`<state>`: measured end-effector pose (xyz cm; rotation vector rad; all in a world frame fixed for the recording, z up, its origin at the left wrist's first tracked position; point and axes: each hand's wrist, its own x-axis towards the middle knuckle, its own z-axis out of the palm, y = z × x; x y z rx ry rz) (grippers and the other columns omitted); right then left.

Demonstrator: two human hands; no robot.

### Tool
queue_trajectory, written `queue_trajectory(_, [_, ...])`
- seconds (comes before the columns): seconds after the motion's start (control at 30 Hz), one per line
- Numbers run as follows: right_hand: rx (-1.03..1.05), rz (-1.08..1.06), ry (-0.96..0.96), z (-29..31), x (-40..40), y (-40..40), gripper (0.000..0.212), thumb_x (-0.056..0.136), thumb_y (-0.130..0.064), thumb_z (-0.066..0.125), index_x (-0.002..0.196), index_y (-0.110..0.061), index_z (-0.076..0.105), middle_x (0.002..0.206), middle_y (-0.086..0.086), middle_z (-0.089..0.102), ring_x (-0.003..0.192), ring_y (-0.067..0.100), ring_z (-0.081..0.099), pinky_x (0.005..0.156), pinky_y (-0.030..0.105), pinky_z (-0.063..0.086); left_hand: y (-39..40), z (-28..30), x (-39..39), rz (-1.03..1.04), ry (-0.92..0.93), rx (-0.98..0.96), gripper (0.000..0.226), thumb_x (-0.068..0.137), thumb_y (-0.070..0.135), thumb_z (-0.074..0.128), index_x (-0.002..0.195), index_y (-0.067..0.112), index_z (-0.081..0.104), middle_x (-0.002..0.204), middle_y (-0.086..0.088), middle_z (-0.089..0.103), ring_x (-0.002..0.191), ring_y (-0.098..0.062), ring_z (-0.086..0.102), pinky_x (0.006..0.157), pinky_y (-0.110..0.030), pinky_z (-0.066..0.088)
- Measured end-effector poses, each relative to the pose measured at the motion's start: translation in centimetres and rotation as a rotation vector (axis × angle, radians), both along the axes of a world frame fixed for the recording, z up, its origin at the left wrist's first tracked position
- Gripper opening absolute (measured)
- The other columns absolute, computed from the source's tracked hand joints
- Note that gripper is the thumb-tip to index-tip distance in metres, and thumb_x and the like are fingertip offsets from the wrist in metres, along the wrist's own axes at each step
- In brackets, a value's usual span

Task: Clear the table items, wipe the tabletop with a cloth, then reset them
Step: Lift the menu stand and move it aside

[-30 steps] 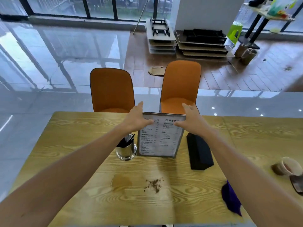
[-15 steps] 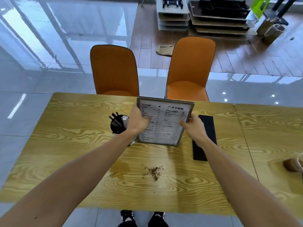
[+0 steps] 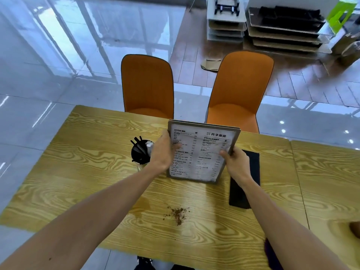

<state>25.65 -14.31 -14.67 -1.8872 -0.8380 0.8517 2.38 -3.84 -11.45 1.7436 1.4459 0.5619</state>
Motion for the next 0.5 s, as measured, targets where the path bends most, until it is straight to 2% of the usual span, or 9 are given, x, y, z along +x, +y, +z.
queue_trajectory(0.13, [0.088,0.071,-0.051,2.5,1.3,1.6,0.014,0.096,-0.020,0.066,0.110,-0.023,0.068,0.110,-0.011,0.073,0.098,0.003,0.068,0.075,0.024,0.057,1.4,2.0,0.2,-0.034,-0.127,0.028,0.026,0.094,0.023,0.066,0.115,0.016,0.052,0.119,0.003,0.067,0.111,-0.016,0.065,0.093,-0.047,0.058])
queue_trajectory(0.2, [0.144,0.081,-0.094,4.2,1.5,2.9,0.014,0.096,-0.020,0.066,0.110,-0.019,0.067,0.109,-0.012,0.072,0.096,0.000,0.067,0.068,0.017,0.056,2.7,3.3,-0.1,-0.068,-0.171,0.065,0.025,0.096,0.022,0.063,0.115,0.012,0.051,0.121,0.001,0.067,0.111,-0.016,0.065,0.093,-0.045,0.059])
queue_trajectory(0.27, [0.184,0.076,-0.158,6.1,1.2,4.5,0.012,0.096,-0.021,0.066,0.107,-0.018,0.065,0.103,-0.020,0.069,0.090,-0.007,0.065,0.063,0.009,0.052,4.1,4.8,-0.7,-0.088,-0.199,0.121,0.023,0.098,0.021,0.061,0.115,0.011,0.050,0.125,0.002,0.067,0.112,-0.014,0.065,0.091,-0.043,0.060])
queue_trajectory(0.33, [0.229,0.071,-0.187,8.0,0.5,6.3,0.007,0.096,-0.021,0.066,0.102,-0.022,0.063,0.097,-0.027,0.066,0.089,-0.011,0.064,0.062,0.008,0.052,5.6,6.4,-1.8,-0.094,-0.223,0.189,0.021,0.099,0.018,0.059,0.118,0.012,0.051,0.127,0.004,0.067,0.113,-0.012,0.064,0.089,-0.038,0.061])
queue_trajectory(0.4, [0.272,0.063,-0.195,9.7,-0.7,8.3,0.005,0.096,-0.020,0.065,0.100,-0.021,0.062,0.099,-0.024,0.067,0.092,-0.008,0.065,0.064,0.010,0.053,7.1,7.8,-3.3,-0.074,-0.244,0.261,0.022,0.100,0.016,0.058,0.121,0.013,0.052,0.128,0.004,0.067,0.113,-0.011,0.064,0.088,-0.034,0.061])
queue_trajectory(0.5, [0.338,0.074,-0.221,11.9,-3.7,11.6,0.007,0.096,-0.018,0.065,0.101,-0.014,0.061,0.101,-0.022,0.067,0.089,-0.014,0.063,0.065,0.006,0.051,9.4,9.5,-6.7,-0.023,-0.289,0.308,0.022,0.100,0.016,0.059,0.121,0.014,0.055,0.125,0.004,0.069,0.109,-0.012,0.066,0.086,-0.036,0.062])
